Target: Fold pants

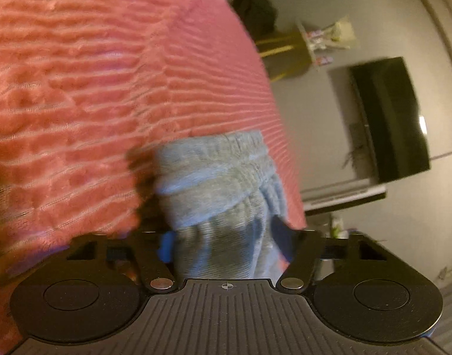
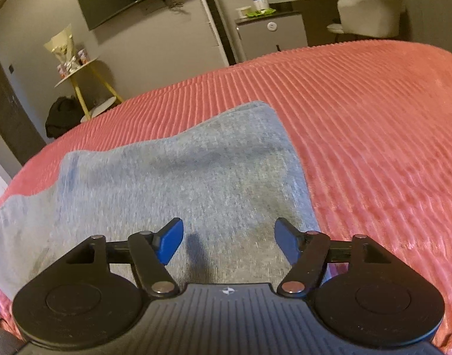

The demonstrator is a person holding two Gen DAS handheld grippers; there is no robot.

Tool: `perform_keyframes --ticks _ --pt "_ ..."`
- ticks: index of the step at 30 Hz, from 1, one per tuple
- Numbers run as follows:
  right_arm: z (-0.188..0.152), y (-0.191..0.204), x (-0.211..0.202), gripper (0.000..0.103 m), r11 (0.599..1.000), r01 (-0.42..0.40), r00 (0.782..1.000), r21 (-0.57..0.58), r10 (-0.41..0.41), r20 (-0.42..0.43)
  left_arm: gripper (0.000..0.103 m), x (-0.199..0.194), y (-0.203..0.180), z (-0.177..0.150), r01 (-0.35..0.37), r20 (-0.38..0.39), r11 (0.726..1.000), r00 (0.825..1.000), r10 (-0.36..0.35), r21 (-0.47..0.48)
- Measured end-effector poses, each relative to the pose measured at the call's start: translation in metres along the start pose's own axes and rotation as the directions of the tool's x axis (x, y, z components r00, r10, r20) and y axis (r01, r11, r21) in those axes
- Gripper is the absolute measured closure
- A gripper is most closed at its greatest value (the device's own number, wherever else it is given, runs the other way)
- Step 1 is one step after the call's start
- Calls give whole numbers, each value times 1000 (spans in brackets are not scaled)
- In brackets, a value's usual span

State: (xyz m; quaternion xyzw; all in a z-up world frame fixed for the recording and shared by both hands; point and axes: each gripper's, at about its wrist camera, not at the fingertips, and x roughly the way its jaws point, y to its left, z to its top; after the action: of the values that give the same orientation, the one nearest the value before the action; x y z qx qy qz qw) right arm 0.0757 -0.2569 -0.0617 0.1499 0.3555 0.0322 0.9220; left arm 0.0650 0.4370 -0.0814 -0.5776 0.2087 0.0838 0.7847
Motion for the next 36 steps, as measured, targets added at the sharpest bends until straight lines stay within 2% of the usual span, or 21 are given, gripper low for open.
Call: perform_keyframes --ticks 1,3,4,5,6,7,8,12,13,14,17,20,22,24,25,26,29,31,32,34,36 --pt "0 1 0 33 1000 2 1000 -6 -2 1 72 -4 -3 -3 27 14 998 1000 -28 53" --pt "-1 -2 -1 32 1000 -2 1000 -4 2 1 71 -12 -9 -10 92 48 986 994 -100 141" --pt "0 -2 -1 31 1000 -4 1000 -2 4 1 67 -10 -10 -11 92 46 984 994 -101 154" --pt "0 -2 -1 31 1000 -5 1000 -1 5 2 52 -7 -11 -10 76 39 986 996 -83 151" --pt "0 -2 0 29 1000 -6 1000 -4 6 2 46 0 -9 -9 39 28 990 999 -43 132" --pt "-1 -1 0 28 1000 -6 1000 -11 6 2 35 7 -7 -9 -5 16 993 1000 3 114" --pt "-1 1 1 27 1000 -3 1000 -22 3 2 33 14 -5 -10 -35 11 993 999 34 111" --pt "-1 5 3 23 999 0 1000 -49 0 -2 29 26 -16 -6 -60 27 986 998 57 153" --pt "-1 5 3 23 999 -1 1000 -51 0 -2 37 29 -19 -4 -69 26 984 997 66 162" --pt "-1 5 3 22 999 -2 1000 -50 2 -1 58 30 -21 -4 -86 26 981 996 83 175" --pt "-1 5 3 22 999 -4 1000 -45 4 -1 73 30 -33 0 -80 21 974 997 78 210" --pt "0 1 2 22 1000 -14 1000 -22 14 -1 77 12 -56 -10 -87 66 939 995 69 332" --pt "1 0 1 22 1000 -20 1000 -3 20 0 78 0 -83 -22 -87 93 886 994 50 455" --pt "2 -1 1 22 1000 -25 1000 8 25 1 79 -13 -117 -40 -94 126 796 992 22 598" --pt "2 -2 0 22 1000 -28 1000 14 28 2 79 -20 -135 -52 -85 131 745 991 -4 661" --pt "2 -3 -1 22 999 -32 999 19 32 4 79 -27 -150 -63 -65 124 706 992 -32 705" --pt "4 -7 -5 23 997 -51 999 63 51 12 79 -47 -193 -105 4 80 588 990 -116 809" --pt "5 -12 -9 23 991 -76 997 106 74 21 79 -60 -218 -145 50 40 488 984 -173 871" --pt "6 -15 -11 23 988 -87 996 125 84 27 78 -65 -226 -164 78 10 447 981 -192 891" --pt "7 -20 -16 23 980 -113 993 163 108 41 78 -71 -238 -208 144 -68 371 976 -209 917" --pt "7 -24 -22 23 971 -143 989 192 134 61 76 -68 -241 -251 198 -146 308 972 -186 930"
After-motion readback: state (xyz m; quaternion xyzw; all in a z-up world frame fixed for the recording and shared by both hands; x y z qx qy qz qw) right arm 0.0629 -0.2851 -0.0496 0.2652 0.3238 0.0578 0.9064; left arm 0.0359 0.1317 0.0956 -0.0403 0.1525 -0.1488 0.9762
